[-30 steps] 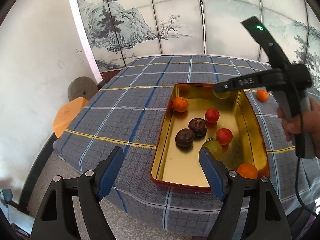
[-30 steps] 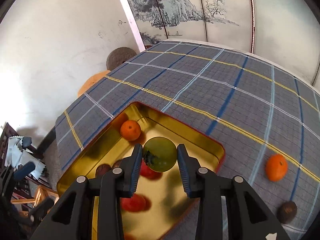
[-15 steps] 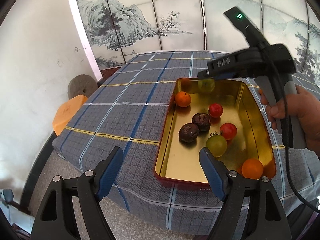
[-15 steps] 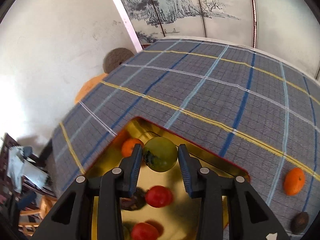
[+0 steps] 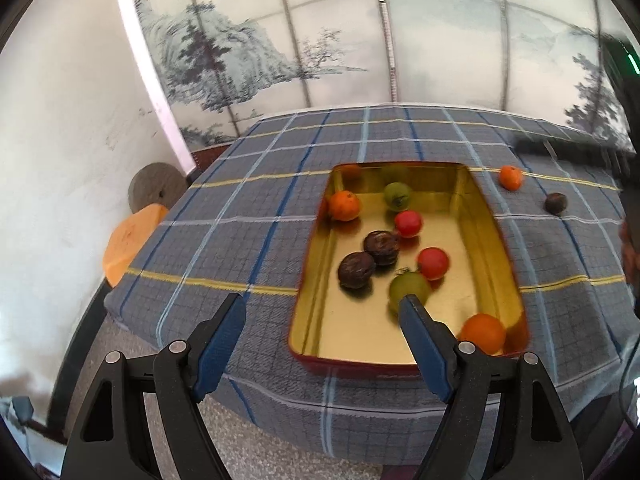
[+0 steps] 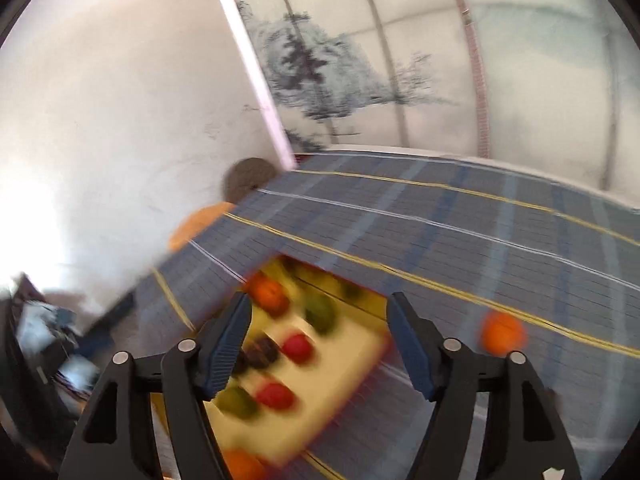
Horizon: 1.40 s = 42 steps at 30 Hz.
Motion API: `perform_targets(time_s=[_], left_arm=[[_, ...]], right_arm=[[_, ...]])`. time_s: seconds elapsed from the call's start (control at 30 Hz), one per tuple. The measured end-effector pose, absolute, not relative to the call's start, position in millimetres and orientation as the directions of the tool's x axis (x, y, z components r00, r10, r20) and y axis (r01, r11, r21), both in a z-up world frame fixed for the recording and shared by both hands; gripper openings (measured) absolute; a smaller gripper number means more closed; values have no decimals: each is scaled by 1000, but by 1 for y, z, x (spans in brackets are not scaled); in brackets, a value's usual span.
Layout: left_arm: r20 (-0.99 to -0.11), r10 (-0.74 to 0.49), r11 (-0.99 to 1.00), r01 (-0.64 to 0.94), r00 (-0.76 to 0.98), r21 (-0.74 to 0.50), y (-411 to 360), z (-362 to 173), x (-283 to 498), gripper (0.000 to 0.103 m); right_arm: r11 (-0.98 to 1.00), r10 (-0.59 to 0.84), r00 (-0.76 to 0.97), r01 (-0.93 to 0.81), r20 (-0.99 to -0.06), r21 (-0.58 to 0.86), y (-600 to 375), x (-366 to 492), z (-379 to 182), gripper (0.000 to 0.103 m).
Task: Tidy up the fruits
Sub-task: 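Grasp an orange with the left gripper while right grasps the brown round fruit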
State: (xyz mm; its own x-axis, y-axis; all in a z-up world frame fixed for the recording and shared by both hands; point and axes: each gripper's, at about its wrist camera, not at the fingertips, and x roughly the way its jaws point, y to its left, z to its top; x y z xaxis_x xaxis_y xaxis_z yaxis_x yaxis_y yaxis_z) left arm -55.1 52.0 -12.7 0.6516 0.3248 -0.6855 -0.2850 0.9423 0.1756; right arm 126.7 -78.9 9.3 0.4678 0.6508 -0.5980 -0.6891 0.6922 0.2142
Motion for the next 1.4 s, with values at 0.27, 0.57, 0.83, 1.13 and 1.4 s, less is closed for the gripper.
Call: perform_targets(time_s=[0.27, 0.57, 0.83, 1.13, 1.4], left_arm=[[-684, 222, 974, -130, 695, 185, 7, 6, -26, 79], [-762, -1, 992, 97, 648, 82, -63, 15, 107, 78], [-864, -16, 997, 76, 503, 25, -94, -38, 233, 58], [-899, -98, 994, 95, 426, -63, -113, -80, 265, 37], [-868, -76, 992, 121, 491, -18, -121, -69, 247, 34]], right_arm=[[875, 293, 618, -482, -729, -57, -223, 108, -47, 67], [939, 239, 627, -345, -742, 11, -313, 119, -73, 68], [916, 316, 612, -395, -725, 67, -318, 112, -77, 68], [892, 394, 606, -435, -691, 128, -323, 109, -75, 68], [888, 401, 610, -442, -683, 126, -324, 107, -74, 73]])
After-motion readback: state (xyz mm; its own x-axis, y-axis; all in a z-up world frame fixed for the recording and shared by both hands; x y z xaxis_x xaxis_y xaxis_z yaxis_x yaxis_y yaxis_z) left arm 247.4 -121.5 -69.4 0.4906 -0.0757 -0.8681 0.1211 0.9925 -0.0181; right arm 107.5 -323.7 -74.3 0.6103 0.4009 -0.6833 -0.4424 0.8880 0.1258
